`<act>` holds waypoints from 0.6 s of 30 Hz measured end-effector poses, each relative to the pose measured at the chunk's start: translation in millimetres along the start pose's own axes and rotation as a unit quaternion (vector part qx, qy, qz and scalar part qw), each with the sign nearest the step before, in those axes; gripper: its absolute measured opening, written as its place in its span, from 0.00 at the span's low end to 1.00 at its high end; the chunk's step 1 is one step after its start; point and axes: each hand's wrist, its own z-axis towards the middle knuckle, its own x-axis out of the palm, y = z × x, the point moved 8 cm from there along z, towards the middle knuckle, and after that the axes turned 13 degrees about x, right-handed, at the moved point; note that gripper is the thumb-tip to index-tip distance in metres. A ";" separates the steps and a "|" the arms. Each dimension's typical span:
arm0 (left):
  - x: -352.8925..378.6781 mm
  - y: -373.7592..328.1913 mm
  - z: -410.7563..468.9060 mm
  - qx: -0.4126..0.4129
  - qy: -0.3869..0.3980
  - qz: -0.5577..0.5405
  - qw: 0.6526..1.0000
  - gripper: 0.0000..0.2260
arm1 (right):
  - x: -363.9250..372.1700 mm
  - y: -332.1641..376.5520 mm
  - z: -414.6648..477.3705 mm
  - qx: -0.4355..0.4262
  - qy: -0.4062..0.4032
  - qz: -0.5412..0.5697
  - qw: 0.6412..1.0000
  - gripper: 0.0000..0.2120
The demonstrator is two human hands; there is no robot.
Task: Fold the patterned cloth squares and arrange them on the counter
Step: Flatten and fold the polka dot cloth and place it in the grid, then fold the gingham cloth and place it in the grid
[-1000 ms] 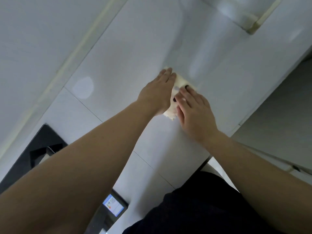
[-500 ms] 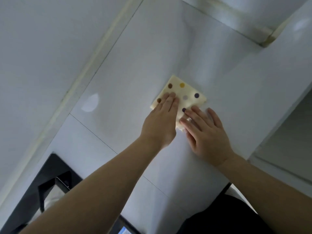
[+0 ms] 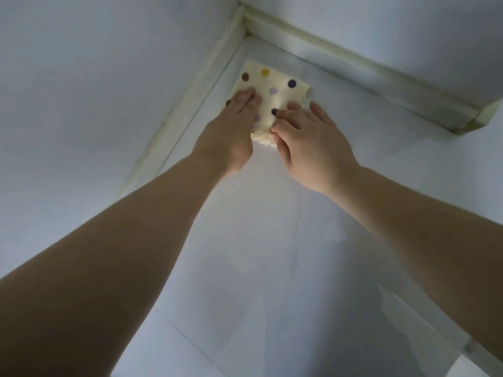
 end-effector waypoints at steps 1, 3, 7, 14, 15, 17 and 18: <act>-3.1 5.1 8.2 0.006 -0.002 0.004 1.000 0.29 | 3.0 -1.4 8.2 0.005 0.003 -0.001 1.000 0.12; -9.1 12.5 23.3 0.022 -0.003 0.010 1.000 0.29 | 7.0 -4.0 20.3 0.017 0.002 -0.004 1.000 0.13; -15.8 23.8 42.4 0.032 -0.006 0.020 0.999 0.28 | 11.5 -8.3 38.5 0.027 0.005 0.009 1.000 0.13; -16.9 28.7 52.1 0.025 -0.014 0.014 0.999 0.27 | 16.6 -7.0 52.6 0.019 0.011 -0.001 1.000 0.13; -19.3 24.5 49.8 0.028 -0.012 0.009 1.000 0.28 | 15.4 -6.2 51.6 0.019 0.011 -0.002 1.000 0.13; -28.9 14.0 37.9 0.023 -0.033 -0.006 0.999 0.28 | 6.4 -1.6 46.9 0.014 0.000 -0.001 1.000 0.13; -36.5 8.5 27.8 0.012 -0.062 -0.017 0.998 0.28 | -1.9 2.3 42.1 0.009 -0.017 0.004 1.000 0.12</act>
